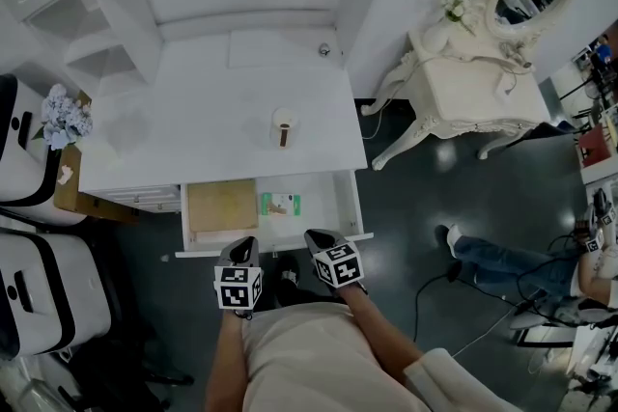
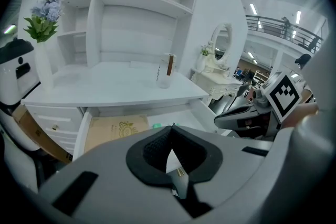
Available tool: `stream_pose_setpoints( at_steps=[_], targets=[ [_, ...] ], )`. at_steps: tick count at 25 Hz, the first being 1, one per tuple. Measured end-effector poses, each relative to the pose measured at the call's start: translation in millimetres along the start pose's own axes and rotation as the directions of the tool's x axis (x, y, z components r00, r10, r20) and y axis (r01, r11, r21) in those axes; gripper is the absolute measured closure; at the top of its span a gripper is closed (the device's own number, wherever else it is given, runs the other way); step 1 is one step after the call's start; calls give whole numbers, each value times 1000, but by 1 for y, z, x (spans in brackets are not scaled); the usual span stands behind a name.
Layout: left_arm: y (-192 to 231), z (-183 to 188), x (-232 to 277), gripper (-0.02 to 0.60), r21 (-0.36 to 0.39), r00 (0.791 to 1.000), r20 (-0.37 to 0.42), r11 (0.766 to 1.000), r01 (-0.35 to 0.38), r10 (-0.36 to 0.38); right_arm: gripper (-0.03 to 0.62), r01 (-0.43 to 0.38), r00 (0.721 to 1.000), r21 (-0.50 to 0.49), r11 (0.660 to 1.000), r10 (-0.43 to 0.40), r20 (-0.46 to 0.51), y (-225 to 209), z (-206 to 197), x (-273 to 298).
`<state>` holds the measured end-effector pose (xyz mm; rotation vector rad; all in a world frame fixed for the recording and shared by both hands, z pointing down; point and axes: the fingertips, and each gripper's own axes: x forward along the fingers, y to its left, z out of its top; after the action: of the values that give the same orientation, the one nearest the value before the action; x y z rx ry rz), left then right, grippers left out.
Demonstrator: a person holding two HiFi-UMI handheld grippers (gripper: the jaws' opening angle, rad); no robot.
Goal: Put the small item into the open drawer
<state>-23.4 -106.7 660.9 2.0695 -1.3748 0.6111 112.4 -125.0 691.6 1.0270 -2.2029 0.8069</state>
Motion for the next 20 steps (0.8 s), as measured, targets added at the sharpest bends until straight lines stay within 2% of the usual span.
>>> stream_pose_setpoints(
  at_steps=[20],
  targets=[
    [-3,-1,3,565,26,1000,-17,1000,9,-9,569,-7,1000,1,1000,7,-12,1,-2,0]
  ],
)
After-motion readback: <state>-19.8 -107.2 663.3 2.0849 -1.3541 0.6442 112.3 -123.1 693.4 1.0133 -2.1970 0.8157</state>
